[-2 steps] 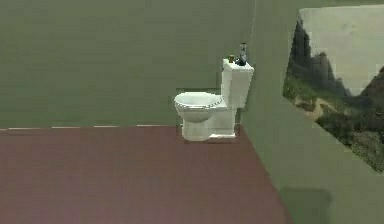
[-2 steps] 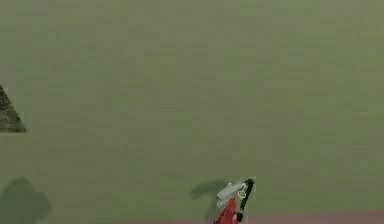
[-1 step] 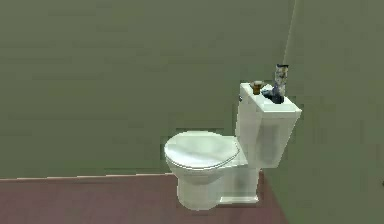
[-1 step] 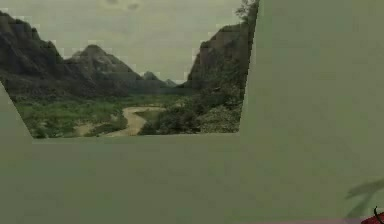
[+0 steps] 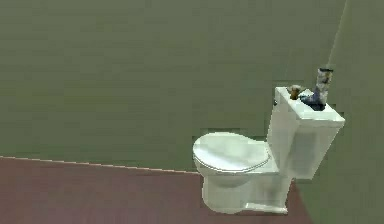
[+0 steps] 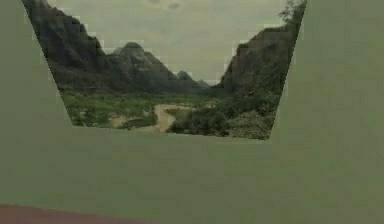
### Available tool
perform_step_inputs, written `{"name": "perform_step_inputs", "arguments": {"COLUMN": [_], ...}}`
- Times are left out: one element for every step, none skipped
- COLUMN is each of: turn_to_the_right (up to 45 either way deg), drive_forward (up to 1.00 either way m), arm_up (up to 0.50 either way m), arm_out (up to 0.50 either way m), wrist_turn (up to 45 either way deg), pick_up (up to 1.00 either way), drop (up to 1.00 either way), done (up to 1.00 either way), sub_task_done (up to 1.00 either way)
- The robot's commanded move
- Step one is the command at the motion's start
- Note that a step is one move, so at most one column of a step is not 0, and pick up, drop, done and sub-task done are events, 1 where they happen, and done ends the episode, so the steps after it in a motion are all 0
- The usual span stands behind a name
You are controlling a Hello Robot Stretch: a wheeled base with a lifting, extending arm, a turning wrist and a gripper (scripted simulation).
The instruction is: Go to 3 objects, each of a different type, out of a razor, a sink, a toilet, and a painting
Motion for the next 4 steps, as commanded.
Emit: {"name": "perform_step_inputs", "arguments": {"turn_to_the_right": [0.0, 15.0, 0.0, 45.0], "drive_forward": [0.35, 0.0, 0.0, 0.0], "arm_up": [0.0, 0.0, 0.0, 0.0], "arm_out": [0.0, 0.0, 0.0, 0.0], "wrist_turn": [0.0, 0.0, 0.0, 0.0], "pick_up": [0.0, 0.0, 0.0, 0.0], "drop": [0.0, 0.0, 0.0, 0.0], "done": [0.0, 0.0, 0.0, 0.0], "sub_task_done": [0.0, 0.0, 1.0, 0.0]}}
